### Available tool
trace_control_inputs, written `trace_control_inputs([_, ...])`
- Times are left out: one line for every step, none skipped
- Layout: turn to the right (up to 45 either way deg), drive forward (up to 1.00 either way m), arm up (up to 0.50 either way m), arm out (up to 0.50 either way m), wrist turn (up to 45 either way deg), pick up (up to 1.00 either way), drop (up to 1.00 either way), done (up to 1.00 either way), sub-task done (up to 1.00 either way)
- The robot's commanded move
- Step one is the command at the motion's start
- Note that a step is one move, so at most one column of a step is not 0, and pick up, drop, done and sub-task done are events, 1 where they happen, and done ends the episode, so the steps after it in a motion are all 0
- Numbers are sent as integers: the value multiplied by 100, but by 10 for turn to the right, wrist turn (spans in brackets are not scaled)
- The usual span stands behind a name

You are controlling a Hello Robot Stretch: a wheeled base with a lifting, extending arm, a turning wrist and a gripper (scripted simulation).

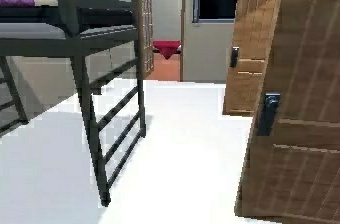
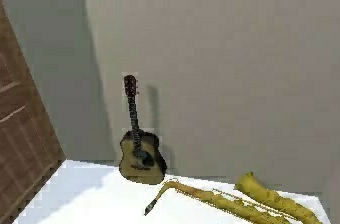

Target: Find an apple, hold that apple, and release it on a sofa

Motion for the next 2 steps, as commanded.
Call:
trace_control_inputs([0,90,0,0,0,0,0,0,0])
trace_control_inputs([90,0,0,0,0,0,0,0,0])
